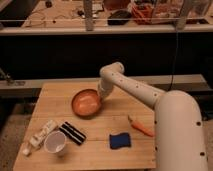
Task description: Drag the ceramic bowl in a circle
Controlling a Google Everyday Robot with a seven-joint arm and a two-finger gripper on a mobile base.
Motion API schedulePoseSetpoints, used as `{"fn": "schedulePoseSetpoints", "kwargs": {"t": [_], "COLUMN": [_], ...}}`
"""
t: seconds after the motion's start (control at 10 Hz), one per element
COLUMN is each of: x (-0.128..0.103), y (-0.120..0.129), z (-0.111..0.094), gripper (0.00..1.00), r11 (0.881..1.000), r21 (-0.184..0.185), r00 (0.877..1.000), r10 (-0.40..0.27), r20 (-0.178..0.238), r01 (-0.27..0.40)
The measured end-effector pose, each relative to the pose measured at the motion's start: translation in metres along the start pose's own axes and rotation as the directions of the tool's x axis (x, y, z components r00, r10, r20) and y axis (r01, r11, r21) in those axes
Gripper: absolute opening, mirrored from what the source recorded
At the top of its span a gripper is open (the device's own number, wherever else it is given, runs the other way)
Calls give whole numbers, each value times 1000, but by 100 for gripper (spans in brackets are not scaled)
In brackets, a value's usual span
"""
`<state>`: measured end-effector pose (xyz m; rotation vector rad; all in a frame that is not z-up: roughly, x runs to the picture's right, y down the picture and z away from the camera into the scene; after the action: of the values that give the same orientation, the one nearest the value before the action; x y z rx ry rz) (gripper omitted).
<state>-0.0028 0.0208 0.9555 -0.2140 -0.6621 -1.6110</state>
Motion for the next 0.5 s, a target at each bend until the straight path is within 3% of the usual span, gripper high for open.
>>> {"fn": "schedulePoseSetpoints", "kwargs": {"t": [0.2, 0.5], "x": [10, -11], "y": [31, 105], "z": [1, -10], "gripper": [0, 0], "r11": [997, 980], "r21": [-6, -26], "r00": [997, 980], "r10": [71, 198], "r20": [-2, -8], "r01": [-71, -198]}}
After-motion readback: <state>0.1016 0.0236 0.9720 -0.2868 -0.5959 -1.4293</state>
